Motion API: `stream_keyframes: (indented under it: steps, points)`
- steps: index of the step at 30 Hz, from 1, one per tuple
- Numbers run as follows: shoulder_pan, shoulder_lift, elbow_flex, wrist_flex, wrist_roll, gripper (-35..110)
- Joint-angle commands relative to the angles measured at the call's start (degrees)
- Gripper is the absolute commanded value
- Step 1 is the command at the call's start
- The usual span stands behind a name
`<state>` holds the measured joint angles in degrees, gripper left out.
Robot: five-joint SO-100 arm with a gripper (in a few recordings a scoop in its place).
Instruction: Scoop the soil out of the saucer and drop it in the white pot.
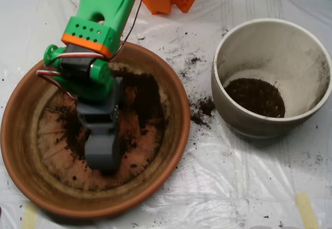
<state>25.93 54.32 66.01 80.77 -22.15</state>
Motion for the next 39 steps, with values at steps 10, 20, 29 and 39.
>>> stream_keyframes:
  steps: [10, 20, 29, 39]
  points:
    - [1.1, 18.5, 26.1, -11.6, -5.4, 30]
    - [4.5, 23.0, 34.9, -15.0, -8.7, 26]
    - [7.7, 26.9, 38.3, -16.4, -12.0, 19]
    - [6.9, 36.7, 50.0, -30.4, -9.8, 20]
